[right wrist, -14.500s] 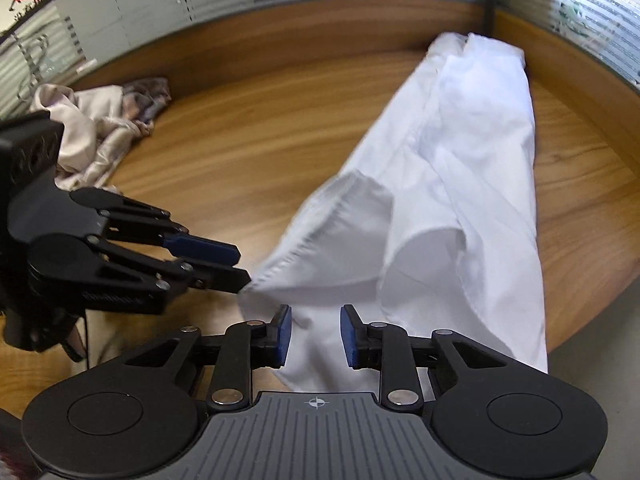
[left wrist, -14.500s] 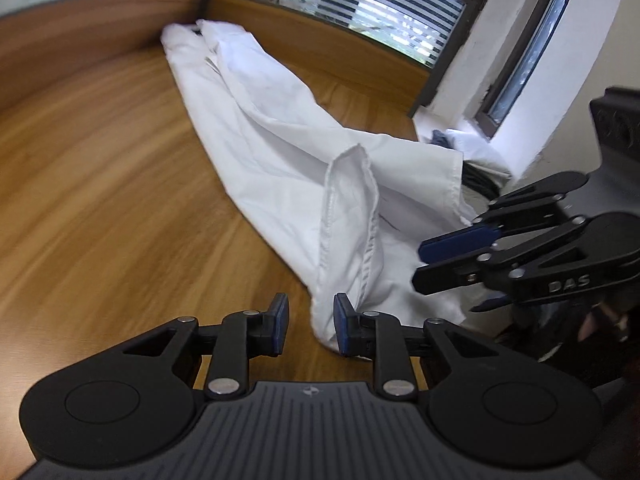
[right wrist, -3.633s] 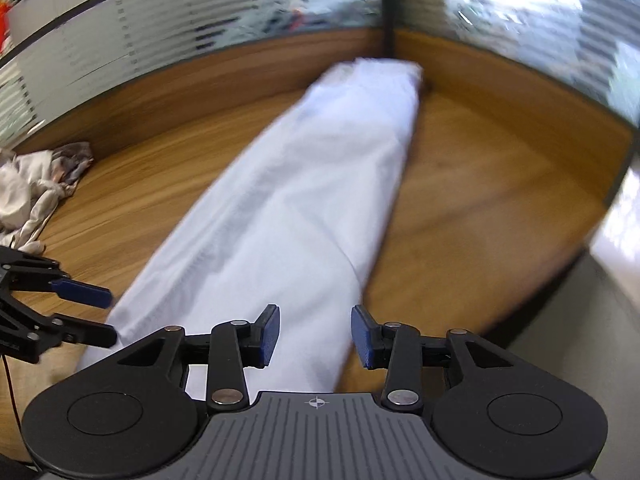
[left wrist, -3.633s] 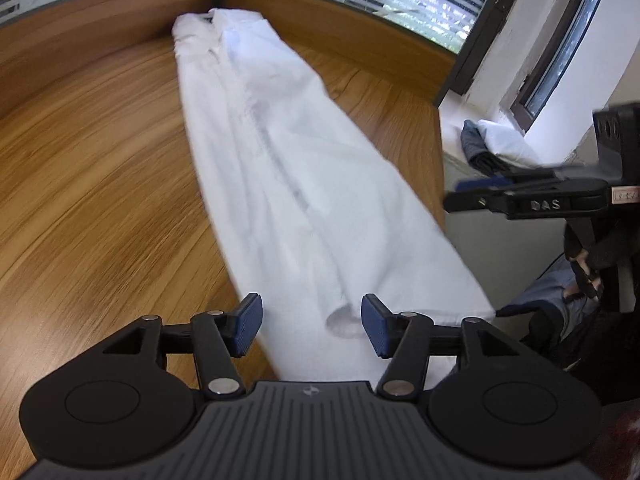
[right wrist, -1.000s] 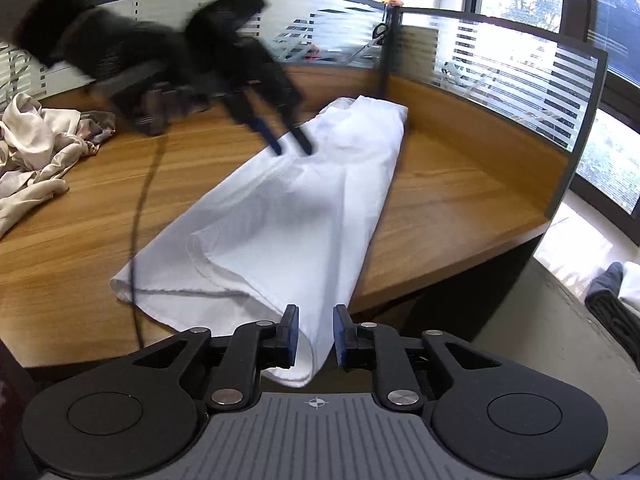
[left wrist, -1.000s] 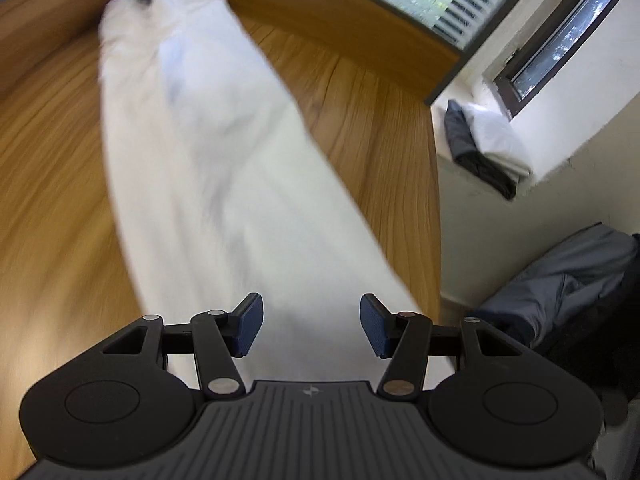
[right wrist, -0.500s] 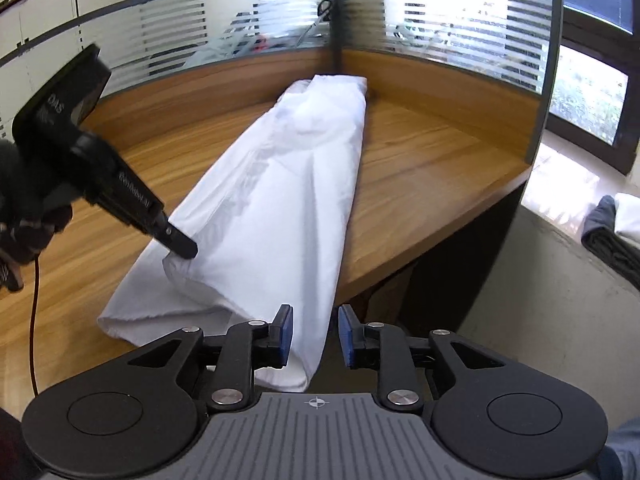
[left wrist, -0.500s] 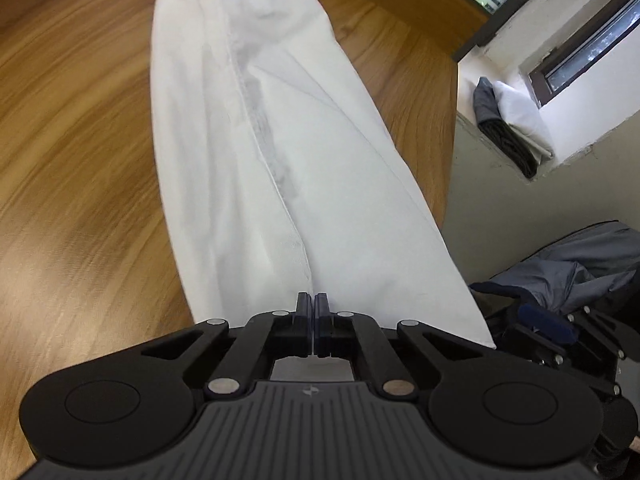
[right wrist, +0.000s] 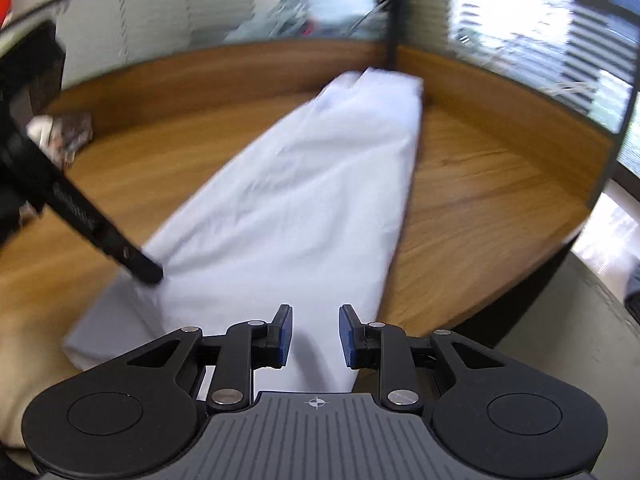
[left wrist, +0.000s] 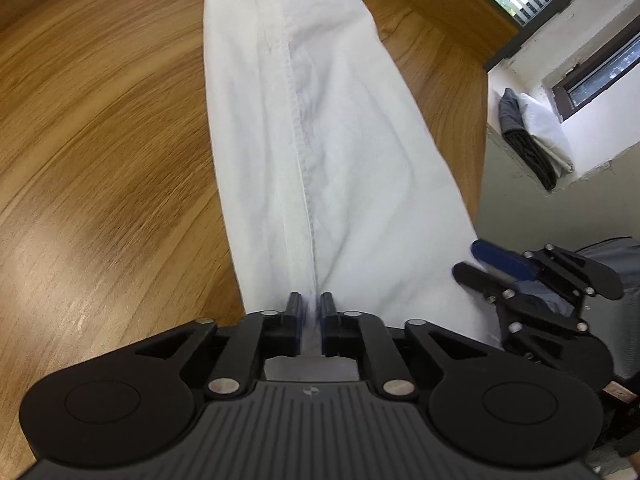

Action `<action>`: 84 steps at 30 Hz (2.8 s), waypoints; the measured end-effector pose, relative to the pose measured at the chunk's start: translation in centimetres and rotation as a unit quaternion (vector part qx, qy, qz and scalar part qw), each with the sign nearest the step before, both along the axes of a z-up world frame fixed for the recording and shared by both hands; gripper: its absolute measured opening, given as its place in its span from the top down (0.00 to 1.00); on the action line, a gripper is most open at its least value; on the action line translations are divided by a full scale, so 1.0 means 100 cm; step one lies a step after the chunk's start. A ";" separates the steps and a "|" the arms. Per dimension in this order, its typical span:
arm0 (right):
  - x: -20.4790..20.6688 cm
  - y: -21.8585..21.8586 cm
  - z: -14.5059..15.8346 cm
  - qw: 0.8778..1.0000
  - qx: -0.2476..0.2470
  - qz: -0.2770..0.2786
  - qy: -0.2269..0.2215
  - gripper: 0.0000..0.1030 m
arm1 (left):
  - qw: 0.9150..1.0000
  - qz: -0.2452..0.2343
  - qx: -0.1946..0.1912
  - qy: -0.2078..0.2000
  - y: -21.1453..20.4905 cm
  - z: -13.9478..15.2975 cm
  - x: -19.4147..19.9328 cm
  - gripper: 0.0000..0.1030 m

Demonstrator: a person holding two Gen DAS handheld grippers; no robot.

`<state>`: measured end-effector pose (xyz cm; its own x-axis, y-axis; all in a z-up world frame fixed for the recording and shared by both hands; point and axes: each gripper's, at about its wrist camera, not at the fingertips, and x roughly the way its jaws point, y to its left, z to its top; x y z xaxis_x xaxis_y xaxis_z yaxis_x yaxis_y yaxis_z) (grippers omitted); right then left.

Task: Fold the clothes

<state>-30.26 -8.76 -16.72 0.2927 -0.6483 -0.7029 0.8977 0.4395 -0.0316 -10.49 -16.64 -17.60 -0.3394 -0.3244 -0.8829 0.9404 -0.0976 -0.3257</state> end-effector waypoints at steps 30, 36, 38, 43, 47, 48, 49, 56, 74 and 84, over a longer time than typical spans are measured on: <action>0.052 0.102 -0.066 0.873 -0.186 0.300 0.336 0.45 | 0.915 -0.257 -0.258 -0.173 0.121 0.015 -0.045 0.12; 0.053 0.092 -0.052 0.864 -0.173 0.311 0.355 0.86 | 0.880 -0.327 -0.287 -0.189 0.121 0.003 -0.072 0.12; 0.054 0.088 -0.041 0.867 -0.165 0.313 0.351 0.89 | 0.870 -0.345 -0.296 -0.190 0.120 -0.001 -0.082 0.12; 0.058 0.075 -0.009 0.883 -0.140 0.300 0.332 0.91 | 0.841 -0.353 -0.342 -0.225 0.122 -0.010 -0.100 0.12; 0.060 0.066 0.011 0.892 -0.129 0.290 0.322 0.92 | 0.832 -0.339 -0.340 -0.279 0.115 -0.023 -0.099 0.17; 0.060 0.064 0.015 0.893 -0.128 0.289 0.321 0.92 | 0.830 -0.338 -0.338 -0.286 0.115 -0.025 -0.095 0.23; 0.060 0.063 0.019 0.894 -0.127 0.287 0.319 0.92 | 0.830 -0.338 -0.336 -0.292 0.114 -0.027 -0.092 0.30; 0.053 0.062 0.044 0.902 -0.101 0.289 0.304 0.92 | 0.834 -0.347 -0.331 -0.270 0.120 0.005 -0.064 0.95; 0.048 -0.106 0.114 0.905 -0.074 0.300 0.291 0.92 | 0.896 -0.245 -0.304 -0.213 -0.072 0.100 -0.046 0.83; 0.047 -0.226 0.065 0.905 -0.011 0.344 0.251 0.92 | 0.957 -0.131 -0.195 -0.169 -0.196 0.051 -0.016 0.78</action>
